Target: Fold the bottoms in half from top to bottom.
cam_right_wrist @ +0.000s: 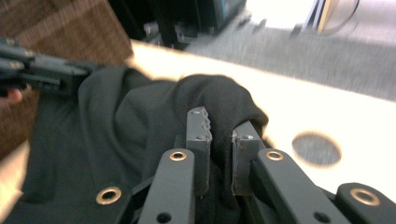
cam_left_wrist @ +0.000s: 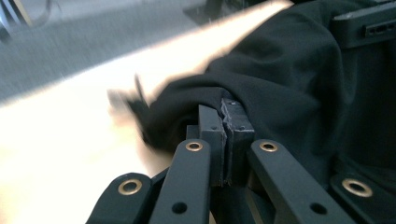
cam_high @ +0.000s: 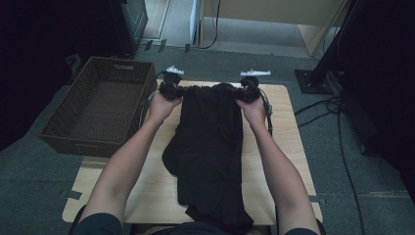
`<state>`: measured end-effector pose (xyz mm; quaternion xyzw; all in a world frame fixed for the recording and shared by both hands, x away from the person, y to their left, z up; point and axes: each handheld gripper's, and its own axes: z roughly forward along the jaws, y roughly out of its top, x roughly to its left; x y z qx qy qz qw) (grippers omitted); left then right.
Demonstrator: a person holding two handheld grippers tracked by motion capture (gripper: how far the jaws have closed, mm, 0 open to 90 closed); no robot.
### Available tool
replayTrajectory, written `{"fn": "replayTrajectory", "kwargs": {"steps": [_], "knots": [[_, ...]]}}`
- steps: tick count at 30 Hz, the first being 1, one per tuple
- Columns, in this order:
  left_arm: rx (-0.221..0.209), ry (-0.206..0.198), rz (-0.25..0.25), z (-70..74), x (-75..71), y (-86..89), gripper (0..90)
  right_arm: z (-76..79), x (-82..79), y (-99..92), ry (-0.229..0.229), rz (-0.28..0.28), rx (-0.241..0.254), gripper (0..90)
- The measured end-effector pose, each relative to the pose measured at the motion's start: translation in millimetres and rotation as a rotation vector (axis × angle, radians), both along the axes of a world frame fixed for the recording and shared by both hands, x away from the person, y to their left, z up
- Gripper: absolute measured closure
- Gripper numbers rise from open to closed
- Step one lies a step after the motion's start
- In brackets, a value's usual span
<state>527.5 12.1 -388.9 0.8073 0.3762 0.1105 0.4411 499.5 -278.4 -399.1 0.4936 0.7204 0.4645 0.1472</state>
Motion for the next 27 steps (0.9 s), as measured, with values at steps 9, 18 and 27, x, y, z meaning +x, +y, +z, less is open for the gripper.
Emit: {"fn": "replayTrajectory", "kwargs": {"steps": [9, 18, 27], "knots": [[-0.069, -0.222, 0.056, 65.8, 1.7, 8.5, 88.0, 86.7, 9.8, -4.1, -0.28, -0.062, -0.002, 81.3], [0.008, -0.144, -0.04, 15.3, -31.4, 1.5, 87.9, 33.9, -12.5, -16.8, -0.128, -0.036, -0.052, 81.1], [0.003, -0.068, -0.109, -24.1, -74.7, 5.0, 87.6, -3.2, -62.8, -19.8, -0.085, 0.034, -0.061, 80.6]]}}
